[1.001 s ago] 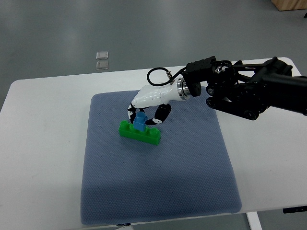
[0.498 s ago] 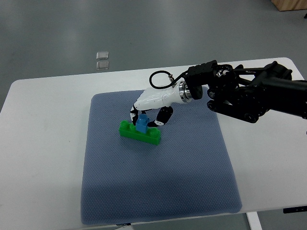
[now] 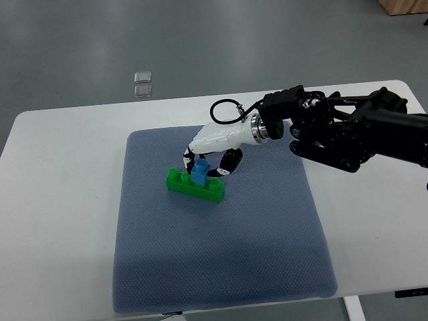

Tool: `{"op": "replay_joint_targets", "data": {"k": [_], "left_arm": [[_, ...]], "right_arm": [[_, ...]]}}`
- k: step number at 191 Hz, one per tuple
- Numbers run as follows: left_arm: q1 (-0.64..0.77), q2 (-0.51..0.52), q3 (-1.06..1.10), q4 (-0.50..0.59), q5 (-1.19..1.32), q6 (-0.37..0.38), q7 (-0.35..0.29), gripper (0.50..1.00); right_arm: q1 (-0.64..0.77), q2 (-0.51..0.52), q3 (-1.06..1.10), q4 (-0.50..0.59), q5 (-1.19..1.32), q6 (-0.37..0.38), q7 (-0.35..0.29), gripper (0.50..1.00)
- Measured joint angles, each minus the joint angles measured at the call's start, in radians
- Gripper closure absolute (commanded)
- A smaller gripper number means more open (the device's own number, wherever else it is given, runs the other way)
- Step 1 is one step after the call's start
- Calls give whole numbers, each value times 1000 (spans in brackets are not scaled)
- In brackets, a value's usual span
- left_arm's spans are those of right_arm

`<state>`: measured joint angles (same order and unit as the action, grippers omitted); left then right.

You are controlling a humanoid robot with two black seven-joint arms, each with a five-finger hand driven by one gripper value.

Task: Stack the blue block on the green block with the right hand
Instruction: 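Lower the blue block onto the green block's studs and press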

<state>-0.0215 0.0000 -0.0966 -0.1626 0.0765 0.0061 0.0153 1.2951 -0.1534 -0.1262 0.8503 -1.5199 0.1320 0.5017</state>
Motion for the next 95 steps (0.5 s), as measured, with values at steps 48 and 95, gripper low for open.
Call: {"op": "replay_joint_targets", "data": {"k": [48,95], "left_arm": [[0,0,0,0,0,0,0,500],[0,0,0,0,0,0,0,500]], "right_arm": [[-5,4,-5,-1,0,-4,0,936],[-15,16,-6,-15,-10,-10,0,934]]}}
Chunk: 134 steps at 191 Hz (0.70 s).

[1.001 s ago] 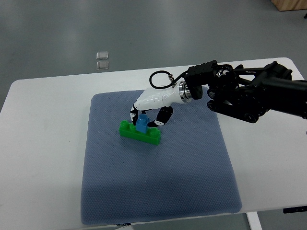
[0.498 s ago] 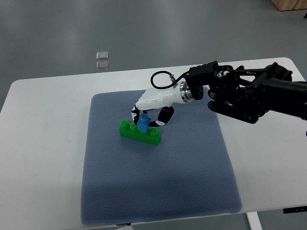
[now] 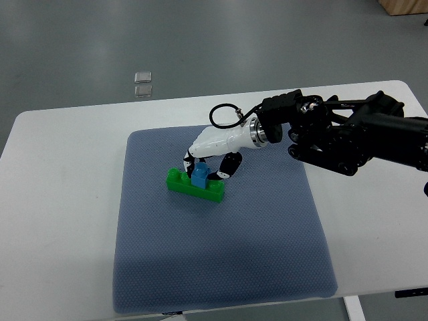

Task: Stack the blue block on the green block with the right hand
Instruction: 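Lower the blue block onto the green block's studs and press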

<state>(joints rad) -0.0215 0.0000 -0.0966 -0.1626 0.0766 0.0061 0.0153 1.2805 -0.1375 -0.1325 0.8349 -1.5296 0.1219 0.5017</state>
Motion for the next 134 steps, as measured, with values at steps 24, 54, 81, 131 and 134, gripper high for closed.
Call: {"op": "replay_joint_targets", "data": {"k": [24,54,81,131,134], "left_arm": [[0,0,0,0,0,0,0,500],[0,0,0,0,0,0,0,500],[0,0,0,0,0,0,0,500],[0,0,0,0,0,0,0,500],[0,0,0,0,0,0,0,500]], "right_arm": [[-5,4,0,-2,-1,-4,0,934],[-14,9,-1,-16,-16,-11,0,934],[-22,21,-1,-30,-30,-14,0,934],[-29,34,-2,-36,-33,-13,-2,934],[-29,35,-3,-37,-33,-13,-2,934]]}}
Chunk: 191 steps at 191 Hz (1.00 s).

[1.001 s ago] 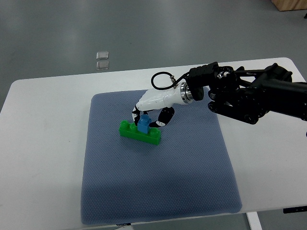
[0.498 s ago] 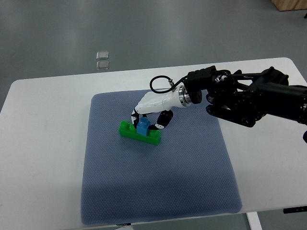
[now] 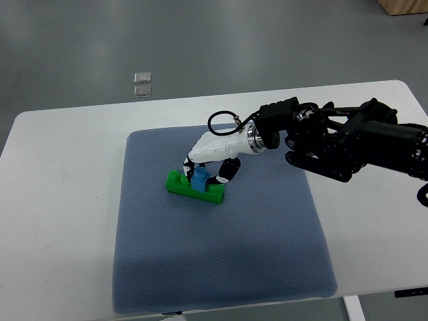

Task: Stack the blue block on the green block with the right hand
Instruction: 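Lower the blue block onto the green block's studs and press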

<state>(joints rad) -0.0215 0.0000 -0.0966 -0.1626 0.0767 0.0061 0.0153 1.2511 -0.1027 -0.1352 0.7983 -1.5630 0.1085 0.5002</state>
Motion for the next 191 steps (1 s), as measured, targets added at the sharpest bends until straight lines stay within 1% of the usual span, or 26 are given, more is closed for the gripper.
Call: {"op": "replay_joint_targets", "data": {"k": [44,50,73,78,83,90,97,104,119,124,131,148,175,183,191], "left_arm": [[0,0,0,0,0,0,0,500],[0,0,0,0,0,0,0,500],[0,0,0,0,0,0,0,500],[0,0,0,0,0,0,0,500],[0,0,0,0,0,0,0,500],[0,0,0,0,0,0,0,500],[0,0,0,0,0,0,0,500],[0,0,0,0,0,0,0,500],[0,0,0,0,0,0,0,500],[0,0,0,0,0,0,0,500],[0,0,0,0,0,0,0,500],[0,0,0,0,0,0,0,500],[0,0,0,0,0,0,0,500],[0,0,0,0,0,0,0,500],[0,0,0,0,0,0,0,500]], "right_arm": [[-1,3,-1,-6,0,0,0,932],[-1,3,-1,-6,0,0,0,926],[-1,3,1,-6,0,1,0,877],[-1,3,1,-6,0,1,0,857],[-1,3,1,-6,0,1,0,850],[0,3,1,-6,0,2,0,822],[0,3,2,-6,0,3,0,810],[1,3,2,-6,1,3,0,781],[3,3,3,-6,2,5,2,746],[3,3,3,-5,2,6,3,742],[3,3,3,-5,3,6,4,709],[4,2,4,-5,3,9,5,701],[5,2,5,-4,5,12,8,642],[5,2,6,-4,6,12,9,638],[5,2,8,-4,6,12,10,619]]}}
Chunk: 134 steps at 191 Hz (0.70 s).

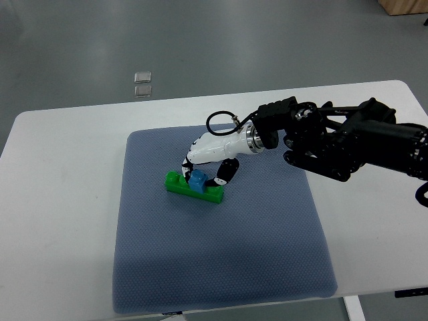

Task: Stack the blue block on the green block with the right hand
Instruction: 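Lower the blue block onto the green block's studs and press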

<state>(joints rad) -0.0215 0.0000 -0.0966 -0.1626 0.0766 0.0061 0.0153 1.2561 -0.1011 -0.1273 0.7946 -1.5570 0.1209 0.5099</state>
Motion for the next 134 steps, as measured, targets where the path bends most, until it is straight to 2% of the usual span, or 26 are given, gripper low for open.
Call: {"op": "replay_joint_targets", "data": {"k": [7,36,134], "left_arm": [[0,0,0,0,0,0,0,500],[0,0,0,0,0,0,0,500],[0,0,0,0,0,0,0,500]], "right_arm": [[0,0,1,0,0,0,0,601],[2,0,4,2,3,0,2,589],[17,-5,6,9,2,19,2,589]]}}
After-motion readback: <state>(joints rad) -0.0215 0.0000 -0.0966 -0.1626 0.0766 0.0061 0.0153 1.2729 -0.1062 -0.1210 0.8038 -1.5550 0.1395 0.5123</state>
